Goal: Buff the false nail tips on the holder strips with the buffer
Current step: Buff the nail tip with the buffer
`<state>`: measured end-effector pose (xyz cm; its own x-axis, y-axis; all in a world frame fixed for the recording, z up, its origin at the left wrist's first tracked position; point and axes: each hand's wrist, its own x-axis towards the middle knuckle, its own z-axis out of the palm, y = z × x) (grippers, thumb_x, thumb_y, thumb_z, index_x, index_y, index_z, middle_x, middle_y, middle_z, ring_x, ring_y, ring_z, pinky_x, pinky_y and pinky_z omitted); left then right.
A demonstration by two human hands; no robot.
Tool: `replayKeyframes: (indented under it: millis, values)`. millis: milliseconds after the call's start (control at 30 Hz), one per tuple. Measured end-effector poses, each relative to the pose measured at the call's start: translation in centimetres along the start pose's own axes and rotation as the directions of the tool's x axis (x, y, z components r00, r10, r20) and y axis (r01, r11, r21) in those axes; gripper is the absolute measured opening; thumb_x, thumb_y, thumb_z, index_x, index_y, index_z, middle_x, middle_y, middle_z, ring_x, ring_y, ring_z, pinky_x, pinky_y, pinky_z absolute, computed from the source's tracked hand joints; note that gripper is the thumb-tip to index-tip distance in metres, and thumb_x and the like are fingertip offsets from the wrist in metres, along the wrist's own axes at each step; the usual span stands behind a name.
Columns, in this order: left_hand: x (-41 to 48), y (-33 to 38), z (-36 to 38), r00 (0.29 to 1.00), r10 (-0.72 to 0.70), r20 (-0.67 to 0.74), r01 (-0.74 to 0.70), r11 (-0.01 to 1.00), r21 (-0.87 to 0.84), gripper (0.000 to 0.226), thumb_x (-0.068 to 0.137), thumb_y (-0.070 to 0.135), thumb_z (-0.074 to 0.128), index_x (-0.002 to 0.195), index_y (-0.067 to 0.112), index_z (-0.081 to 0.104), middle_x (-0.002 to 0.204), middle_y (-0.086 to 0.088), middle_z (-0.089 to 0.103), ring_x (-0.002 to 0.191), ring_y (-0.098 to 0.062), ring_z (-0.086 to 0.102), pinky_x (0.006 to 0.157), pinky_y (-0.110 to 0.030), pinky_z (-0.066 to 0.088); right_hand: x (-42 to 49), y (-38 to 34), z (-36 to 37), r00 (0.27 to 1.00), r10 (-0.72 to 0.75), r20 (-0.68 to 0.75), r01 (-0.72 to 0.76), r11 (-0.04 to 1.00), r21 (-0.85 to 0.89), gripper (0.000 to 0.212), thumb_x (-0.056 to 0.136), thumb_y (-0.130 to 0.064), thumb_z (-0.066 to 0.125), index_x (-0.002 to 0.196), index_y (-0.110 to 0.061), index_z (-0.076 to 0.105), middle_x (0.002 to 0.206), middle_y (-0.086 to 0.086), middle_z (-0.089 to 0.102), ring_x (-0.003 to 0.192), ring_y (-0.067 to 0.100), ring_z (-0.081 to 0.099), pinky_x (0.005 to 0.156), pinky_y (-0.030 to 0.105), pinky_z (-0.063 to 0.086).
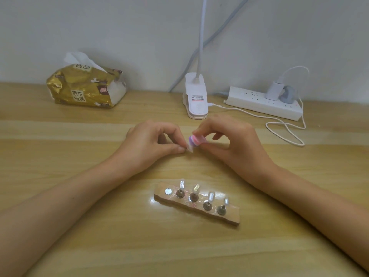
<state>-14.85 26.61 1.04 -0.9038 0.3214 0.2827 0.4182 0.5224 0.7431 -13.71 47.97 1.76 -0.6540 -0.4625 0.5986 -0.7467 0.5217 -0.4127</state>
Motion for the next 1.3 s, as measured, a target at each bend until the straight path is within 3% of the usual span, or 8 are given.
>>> replayKeyframes:
  millis: [133,233,300,500,767,1067,1200,1300]
  values:
    - [-0.02,-0.03,0.03,1.0,-0.007,-0.002,0.007,1.0,-0.024,0.022,0.065,0.053,0.074,0.07,0.032,0.071,0.053,0.007,0.055,0.054,-0.007,0.043,0.065,-0.03,0.031,-0.11,-0.3,0.26,0.996,-0.084,0.016,0.084,0.996,-0.016,0.006,0.088,-0.011,0.076,0.091,-0.007,0.072,0.091,0.003,0.07,0.084,0.02,0.065,0.072,0.036,0.052]
    - [0.04,-0.12,-0.04,1.0,-0.003,0.006,0.003,1.0,-0.002,0.01,0.069,0.041,0.078,0.07,0.035,0.071,0.058,0.005,0.062,0.057,-0.006,0.048,0.071,-0.031,0.034,0.01,-0.08,-0.14,1.0,0.012,0.006,-0.012,1.0,0.01,0.005,0.088,-0.008,0.076,0.09,-0.009,0.072,0.09,-0.002,0.071,0.084,0.011,0.064,0.074,0.035,0.053]
    - [-0.01,-0.12,-0.1,1.0,0.011,0.004,-0.011,1.0,0.009,0.015,0.076,0.029,0.083,0.069,0.035,0.071,0.056,0.011,0.06,0.056,-0.003,0.05,0.071,-0.031,0.033,0.13,-0.29,-0.12,1.0,-0.023,-0.015,0.024,1.0,0.001,0.004,0.089,-0.007,0.076,0.09,-0.009,0.073,0.089,-0.003,0.072,0.084,0.011,0.065,0.075,0.03,0.054]
    - [-0.06,0.03,-0.09,1.0,0.007,0.006,-0.007,1.0,0.005,0.01,0.071,0.039,0.079,0.069,0.036,0.07,0.069,-0.004,0.069,0.063,-0.014,0.053,0.075,-0.036,0.041,0.05,-0.63,-0.38,0.998,0.057,-0.013,-0.056,0.994,0.096,0.007,0.088,-0.008,0.076,0.091,-0.006,0.071,0.09,-0.003,0.071,0.085,0.008,0.069,0.078,0.029,0.058]
    - [-0.18,0.09,-0.22,1.0,0.016,-0.004,-0.016,1.0,0.017,0.016,0.074,0.029,0.083,0.069,0.036,0.069,0.069,-0.001,0.069,0.063,-0.011,0.053,0.075,-0.034,0.044,-0.02,-0.84,-0.14,0.999,0.041,0.004,-0.041,0.996,0.085,0.009,0.086,-0.004,0.077,0.089,-0.005,0.069,0.089,-0.001,0.07,0.083,0.009,0.07,0.077,0.031,0.059]
    - [-0.19,-0.07,-0.18,1.0,0.008,0.007,-0.008,1.0,0.004,0.007,0.068,0.039,0.075,0.069,0.034,0.07,0.069,-0.004,0.069,0.062,-0.012,0.051,0.072,-0.034,0.045,-0.13,-0.91,-0.11,0.997,0.07,0.045,-0.074,0.993,0.092,0.01,0.086,-0.005,0.077,0.089,-0.004,0.068,0.09,0.001,0.07,0.082,0.011,0.069,0.079,0.033,0.059]
    - [-0.19,-0.07,-0.27,1.0,0.014,0.001,-0.014,1.0,0.007,0.016,0.076,0.025,0.083,0.07,0.034,0.07,0.067,-0.002,0.068,0.06,-0.009,0.05,0.07,-0.034,0.043,-0.13,-0.89,0.04,1.0,-0.013,-0.015,0.014,0.998,0.06,0.01,0.086,-0.002,0.077,0.089,-0.002,0.068,0.09,0.003,0.07,0.082,0.016,0.067,0.078,0.032,0.059]
    - [-0.19,0.04,-0.27,1.0,0.007,0.005,-0.007,1.0,0.013,0.019,0.077,0.021,0.082,0.069,0.034,0.07,0.07,-0.005,0.069,0.061,-0.012,0.05,0.07,-0.035,0.045,-0.12,-0.74,0.04,0.998,0.049,0.035,-0.051,0.997,0.066,0.01,0.087,-0.005,0.077,0.089,-0.004,0.067,0.09,0.0,0.07,0.082,0.011,0.068,0.078,0.035,0.058]
